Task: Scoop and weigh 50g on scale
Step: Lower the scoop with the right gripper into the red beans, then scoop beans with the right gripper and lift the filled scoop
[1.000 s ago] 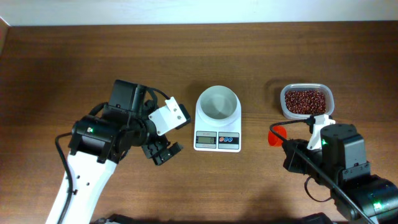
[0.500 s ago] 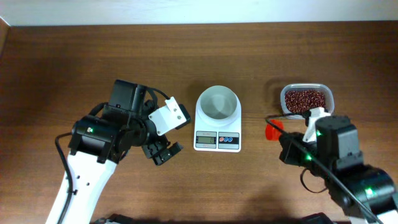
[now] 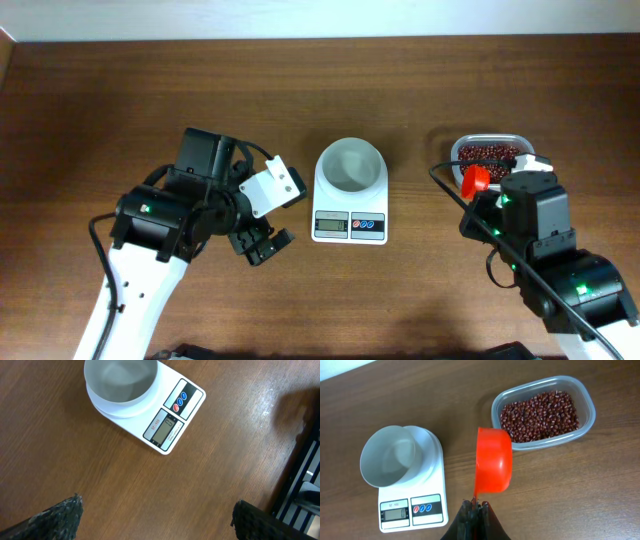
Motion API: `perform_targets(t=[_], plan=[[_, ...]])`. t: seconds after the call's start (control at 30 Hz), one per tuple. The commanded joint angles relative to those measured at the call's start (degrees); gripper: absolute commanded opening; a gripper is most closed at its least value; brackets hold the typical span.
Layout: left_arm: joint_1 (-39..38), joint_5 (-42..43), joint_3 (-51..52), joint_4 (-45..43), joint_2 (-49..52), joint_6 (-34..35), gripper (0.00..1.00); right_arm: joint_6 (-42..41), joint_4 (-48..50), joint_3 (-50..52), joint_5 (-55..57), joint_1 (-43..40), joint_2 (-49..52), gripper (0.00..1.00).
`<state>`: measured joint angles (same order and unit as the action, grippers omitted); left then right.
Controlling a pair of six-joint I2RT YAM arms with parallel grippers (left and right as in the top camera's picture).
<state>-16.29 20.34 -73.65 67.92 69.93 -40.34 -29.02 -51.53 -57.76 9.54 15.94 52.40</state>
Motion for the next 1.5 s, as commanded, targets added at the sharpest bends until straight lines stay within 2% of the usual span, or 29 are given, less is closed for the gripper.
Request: perform_targets(t=[0.0,0.27,0.4,0.53,0.7,0.83,0.9,1.07,1.13,1.23,1.47], plan=[[-0.2,1.0,-0.3,-0.1,0.2,-0.9,0.99,-0.4,0.6,-1.3,1.5,-0.3,1.9,0.04],[-0.2,1.0,-0.3,-0.1,0.2,-0.9,0.99,-0.1,1.1,-1.3,6.2,-0.3,4.2,0.04],[-0.2,1.0,-0.3,-0.1,0.2,-0.9,0.99,7.1,6.1,-1.3,6.2,-0.3,4.2,0.04],[-0.2,1.0,-0.3,-0.1,0.2,-0.9,0.99,7.9,9.9,-1.6,6.2,-0.3,5.3,0.04],[-0.2,1.0,-0.3,-0.1,0.2,-0.9,0.99,10.4,6.5,-6.3,6.2,-0.9,10.9,0.04],[-0.2,1.0,-0.3,-0.1,0.2,-0.9,0.99,13.7,-0.8,-11.7,6.1,-6.8,15.2,0.04],[-0.2,1.0,-0.3,-0.1,0.2,-0.9,0.99,20.3,-0.3,-11.8,6.2,-9.4,16.8,0.04],[-0.2,1.0,-0.3,-0.1,0.2,-0.9,0.99,21.4,2.2,-11.8,6.2,-17.0,26.7,0.04],[-0.2,1.0,-0.3,-0.1,0.2,-0.9,0.99,21.4,4.5,-11.8,6.1,-17.5,29.9,0.04],[-0.2,1.0,-0.3,-0.1,0.2,-0.9,0.99,28.5,8.6,-11.8,4.5,-17.5,32.0,0.04],[-0.2,1.0,-0.3,-0.1,0.2,-0.9,0.99,33.6,8.3,-11.8,4.7,-17.5,37.1,0.04]])
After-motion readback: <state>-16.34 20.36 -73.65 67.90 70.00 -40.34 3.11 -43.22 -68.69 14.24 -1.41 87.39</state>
